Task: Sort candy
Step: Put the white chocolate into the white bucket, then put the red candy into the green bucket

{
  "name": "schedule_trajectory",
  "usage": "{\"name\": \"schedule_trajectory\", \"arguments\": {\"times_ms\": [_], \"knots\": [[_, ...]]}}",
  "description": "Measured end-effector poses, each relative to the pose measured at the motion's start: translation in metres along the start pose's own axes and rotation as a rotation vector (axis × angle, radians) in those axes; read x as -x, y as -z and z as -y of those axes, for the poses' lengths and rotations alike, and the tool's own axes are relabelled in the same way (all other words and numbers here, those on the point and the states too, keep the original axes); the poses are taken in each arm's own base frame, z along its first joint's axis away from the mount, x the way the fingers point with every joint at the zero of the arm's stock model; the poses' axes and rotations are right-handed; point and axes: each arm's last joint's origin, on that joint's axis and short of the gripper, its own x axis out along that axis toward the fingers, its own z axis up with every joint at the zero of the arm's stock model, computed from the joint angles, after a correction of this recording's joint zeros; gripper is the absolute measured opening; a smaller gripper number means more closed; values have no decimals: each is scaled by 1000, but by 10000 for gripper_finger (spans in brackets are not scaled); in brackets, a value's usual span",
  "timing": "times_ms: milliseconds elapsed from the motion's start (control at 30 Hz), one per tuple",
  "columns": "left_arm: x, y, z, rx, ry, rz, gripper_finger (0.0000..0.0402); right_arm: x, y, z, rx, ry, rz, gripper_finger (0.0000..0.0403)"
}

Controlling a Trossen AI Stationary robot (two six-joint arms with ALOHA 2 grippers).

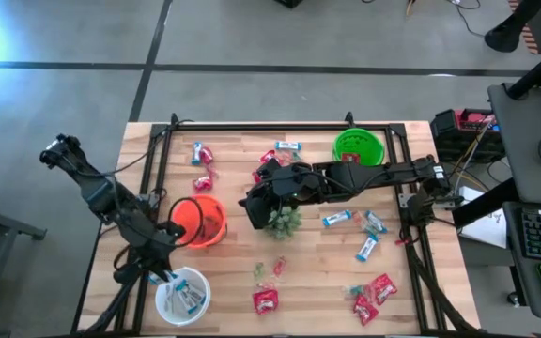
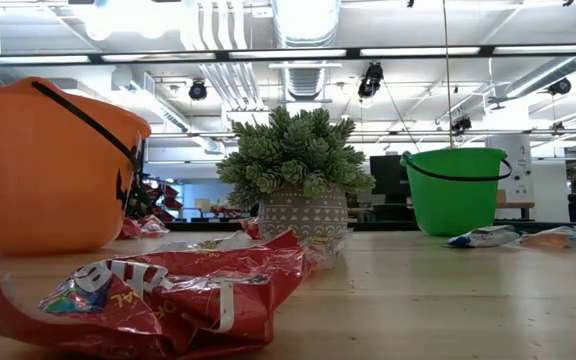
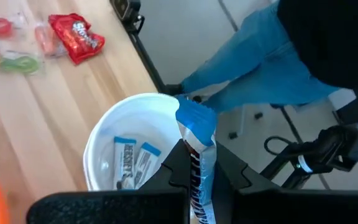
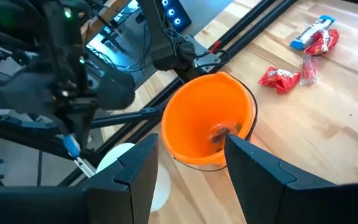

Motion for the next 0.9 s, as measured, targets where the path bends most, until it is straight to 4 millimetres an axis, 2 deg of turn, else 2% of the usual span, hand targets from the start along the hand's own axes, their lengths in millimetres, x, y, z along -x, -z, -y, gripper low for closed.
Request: {"name": "schedule_trajectory", "arguments": {"times_ms": [333,633,900], "knots": [[-26,20,-16,48,51,21,5,-1,0,0,-13,7,5,174],[-34,20,-19,33,76,69,70,-1,0,0,-13,8,5,173],[-33,16,-17,34,91,97,95,-1,0,0,-13,9,5,173]]}}
